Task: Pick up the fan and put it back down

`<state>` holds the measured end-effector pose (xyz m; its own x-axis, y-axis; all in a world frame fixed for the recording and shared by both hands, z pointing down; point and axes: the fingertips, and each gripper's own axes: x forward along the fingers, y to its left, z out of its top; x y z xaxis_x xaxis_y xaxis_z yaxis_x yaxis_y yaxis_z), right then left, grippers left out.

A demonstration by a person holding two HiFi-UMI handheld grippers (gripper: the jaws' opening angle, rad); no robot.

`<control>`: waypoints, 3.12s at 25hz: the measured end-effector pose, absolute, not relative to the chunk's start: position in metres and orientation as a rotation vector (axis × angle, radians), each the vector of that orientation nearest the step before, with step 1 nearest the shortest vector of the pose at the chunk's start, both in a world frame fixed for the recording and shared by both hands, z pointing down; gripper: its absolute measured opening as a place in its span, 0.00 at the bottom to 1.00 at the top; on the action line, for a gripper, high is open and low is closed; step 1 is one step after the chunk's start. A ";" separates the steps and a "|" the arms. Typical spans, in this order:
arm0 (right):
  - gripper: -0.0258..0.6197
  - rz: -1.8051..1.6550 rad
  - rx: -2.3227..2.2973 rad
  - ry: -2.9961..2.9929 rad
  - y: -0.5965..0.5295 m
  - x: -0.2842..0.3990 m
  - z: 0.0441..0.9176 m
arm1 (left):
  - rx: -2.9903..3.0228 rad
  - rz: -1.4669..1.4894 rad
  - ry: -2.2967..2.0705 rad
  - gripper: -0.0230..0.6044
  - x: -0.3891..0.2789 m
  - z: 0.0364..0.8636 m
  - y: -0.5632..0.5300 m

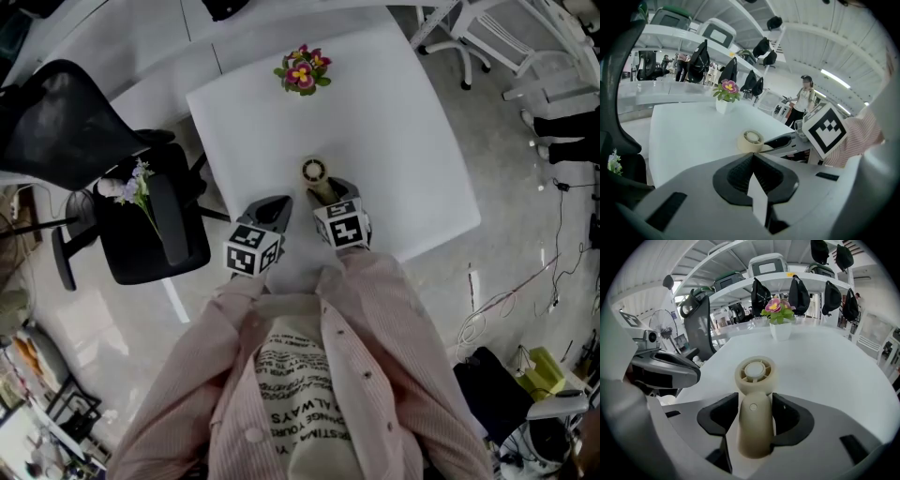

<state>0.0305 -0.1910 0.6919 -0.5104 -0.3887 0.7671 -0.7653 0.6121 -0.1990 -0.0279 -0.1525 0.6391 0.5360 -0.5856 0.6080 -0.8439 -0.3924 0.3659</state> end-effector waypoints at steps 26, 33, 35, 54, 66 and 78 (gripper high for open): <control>0.07 0.554 1.149 -2.310 -0.188 0.054 0.609 | 2.264 0.374 -1.184 0.04 -0.031 0.578 -0.148; 0.05 0.583 1.156 -2.411 -0.184 0.059 0.564 | 2.337 0.304 -1.218 0.04 -0.038 0.538 -0.147; 0.05 0.585 1.171 -2.443 -0.186 0.060 0.549 | 2.361 0.285 -1.235 0.04 -0.041 0.525 -0.149; 0.04 0.447 1.325 -2.748 -0.200 0.076 0.410 | 2.538 0.101 -1.470 0.04 -0.075 0.406 -0.158; 0.04 0.381 1.391 -2.864 -0.195 0.088 0.362 | 2.546 0.031 -1.591 0.04 -0.091 0.375 -0.157; 0.04 0.287 1.386 -2.854 -0.190 0.090 0.355 | 2.520 0.037 -1.628 0.04 -0.095 0.377 -0.153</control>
<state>0.0900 -0.1903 0.3550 -0.6208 -0.7830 0.0389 -0.7751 0.6056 -0.1802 -0.0952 -0.1533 0.3774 0.4137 -0.9053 0.0970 -0.9087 -0.4040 0.1051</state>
